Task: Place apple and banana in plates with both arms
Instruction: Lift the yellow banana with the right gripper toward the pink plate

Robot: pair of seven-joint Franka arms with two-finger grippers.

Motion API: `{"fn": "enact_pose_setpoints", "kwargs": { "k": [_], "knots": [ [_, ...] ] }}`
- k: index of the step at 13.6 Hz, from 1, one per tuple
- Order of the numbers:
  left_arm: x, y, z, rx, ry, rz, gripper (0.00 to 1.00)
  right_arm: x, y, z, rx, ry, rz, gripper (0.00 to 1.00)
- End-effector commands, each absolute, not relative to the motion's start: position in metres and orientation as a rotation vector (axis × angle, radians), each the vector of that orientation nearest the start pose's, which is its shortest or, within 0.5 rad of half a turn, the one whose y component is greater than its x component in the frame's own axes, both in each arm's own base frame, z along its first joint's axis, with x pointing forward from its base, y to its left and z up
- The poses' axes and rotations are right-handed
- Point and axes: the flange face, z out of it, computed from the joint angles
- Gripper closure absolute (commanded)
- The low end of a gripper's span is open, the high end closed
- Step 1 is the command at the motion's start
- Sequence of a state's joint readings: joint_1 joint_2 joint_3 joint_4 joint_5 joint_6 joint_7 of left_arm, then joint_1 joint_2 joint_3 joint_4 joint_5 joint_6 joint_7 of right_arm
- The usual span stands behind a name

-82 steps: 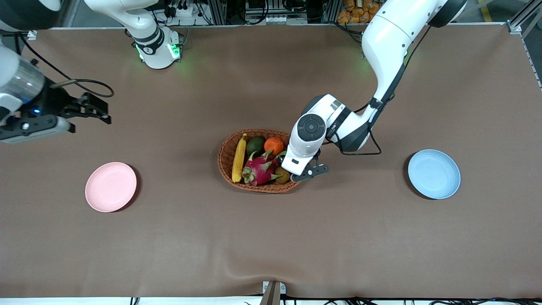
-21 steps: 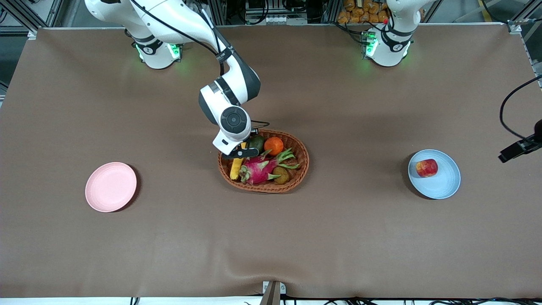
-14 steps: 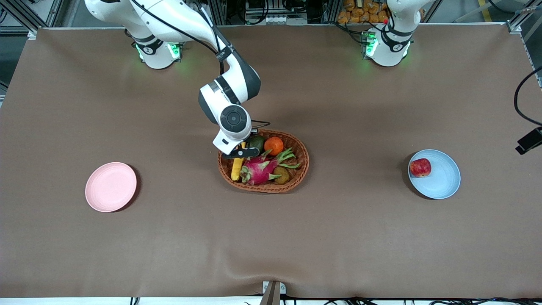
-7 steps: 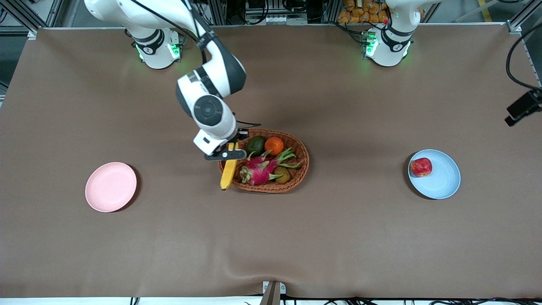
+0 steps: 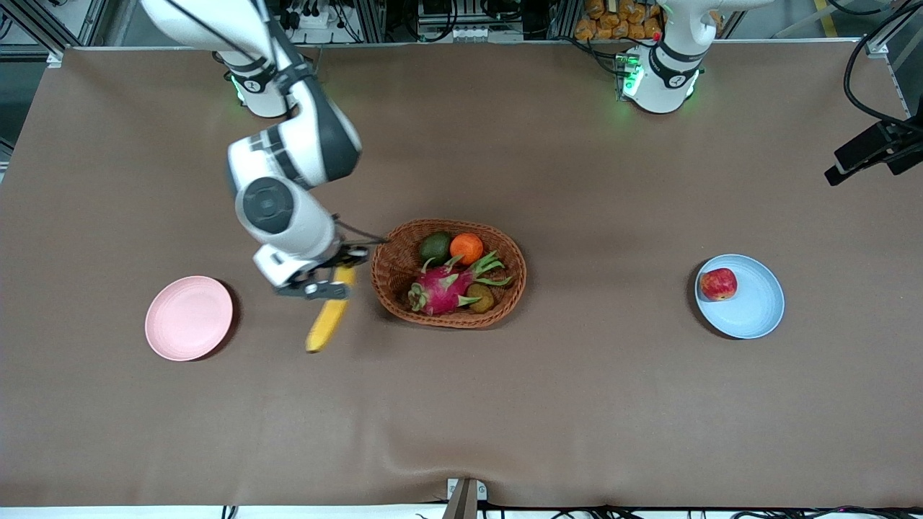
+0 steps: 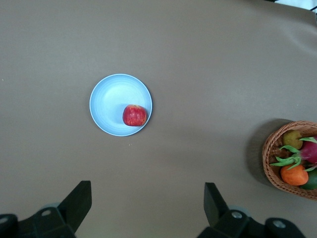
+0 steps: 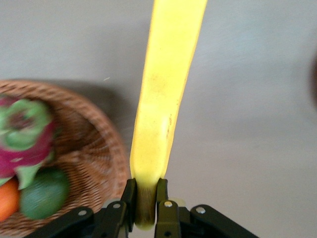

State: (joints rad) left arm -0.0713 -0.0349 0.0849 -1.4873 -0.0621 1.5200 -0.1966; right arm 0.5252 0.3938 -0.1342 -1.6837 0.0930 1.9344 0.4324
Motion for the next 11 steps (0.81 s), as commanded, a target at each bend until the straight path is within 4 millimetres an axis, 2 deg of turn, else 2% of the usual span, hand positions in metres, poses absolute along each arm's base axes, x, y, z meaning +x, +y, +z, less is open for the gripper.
{"fn": "enact_pose_setpoints", "kwargs": {
  "k": [1, 2, 5, 7, 8, 11],
  "knots": [
    [0.524, 0.001, 0.695, -3.214, -0.303, -0.109, 0.0, 0.611, 0.163, 0.38, -3.145, 0.073, 0.261, 1.0],
    [0.523, 0.001, 0.695, -3.214, -0.303, -0.111, 0.0, 0.62, 0.124, 0.38, -3.134, 0.048, 0.273, 1.0],
    [0.523, -0.002, 0.695, -3.209, -0.283, -0.104, 0.0, 0.631, 0.026, 0.373, -3.102, -0.02, 0.318, 1.0],
    [0.522, -0.003, 0.693, -3.209, -0.283, -0.087, 0.0, 0.631, -0.029, 0.35, -3.062, -0.106, 0.372, 1.0],
    [0.521, -0.001, 0.693, -3.208, -0.29, -0.077, 0.0, 0.631, -0.046, 0.337, -3.051, -0.109, 0.397, 1.0],
    [0.52, 0.001, 0.695, -3.208, -0.297, -0.085, 0.0, 0.63, -0.065, 0.318, -3.033, -0.142, 0.433, 1.0]
  ]
}}
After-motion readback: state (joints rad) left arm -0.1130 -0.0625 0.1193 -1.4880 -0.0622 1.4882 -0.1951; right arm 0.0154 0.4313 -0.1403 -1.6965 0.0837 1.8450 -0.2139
